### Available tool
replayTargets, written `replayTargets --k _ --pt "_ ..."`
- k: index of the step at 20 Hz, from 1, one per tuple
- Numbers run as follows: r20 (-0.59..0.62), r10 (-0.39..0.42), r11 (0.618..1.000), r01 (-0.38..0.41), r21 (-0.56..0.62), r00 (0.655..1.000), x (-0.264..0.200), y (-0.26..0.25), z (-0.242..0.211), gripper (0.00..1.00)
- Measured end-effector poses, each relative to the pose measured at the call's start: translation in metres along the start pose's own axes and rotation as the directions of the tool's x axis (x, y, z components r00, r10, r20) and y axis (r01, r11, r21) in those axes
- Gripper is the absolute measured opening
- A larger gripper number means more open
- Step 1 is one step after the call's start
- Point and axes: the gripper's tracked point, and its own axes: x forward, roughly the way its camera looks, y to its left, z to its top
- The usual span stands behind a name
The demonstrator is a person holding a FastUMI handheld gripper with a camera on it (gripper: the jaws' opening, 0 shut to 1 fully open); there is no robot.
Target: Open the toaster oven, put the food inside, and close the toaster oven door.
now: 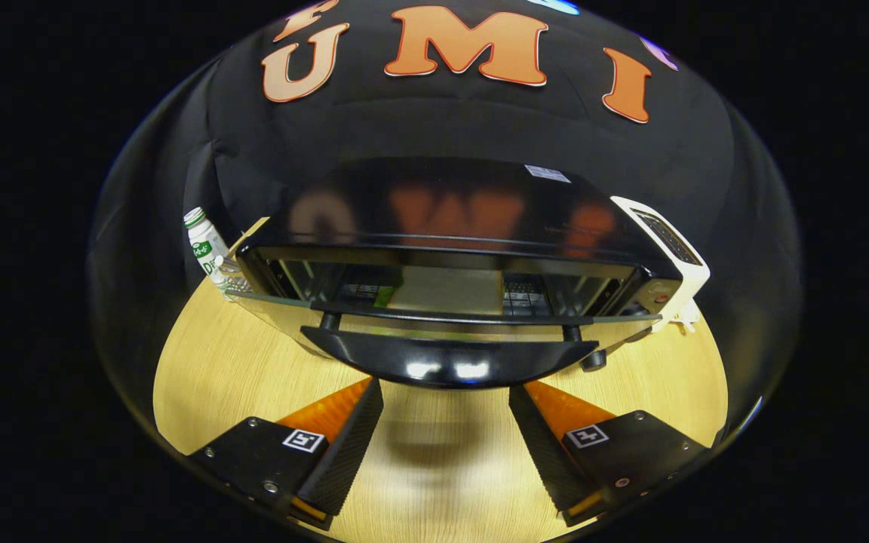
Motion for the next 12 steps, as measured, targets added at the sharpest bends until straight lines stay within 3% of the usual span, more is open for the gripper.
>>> replayTargets --k 4,8,12 --pt "0.044 -0.012 1.0 0.011 0.012 0.999 0.005 -0.002 0.022 1.0" --pt "-0.001 0.025 1.0 -0.024 0.018 1.0 -0.015 -0.002 0.015 1.0" --pt "0.085 0.012 0.998 -0.017 0.053 0.996 -0.048 -0.022 0.056 1.0"
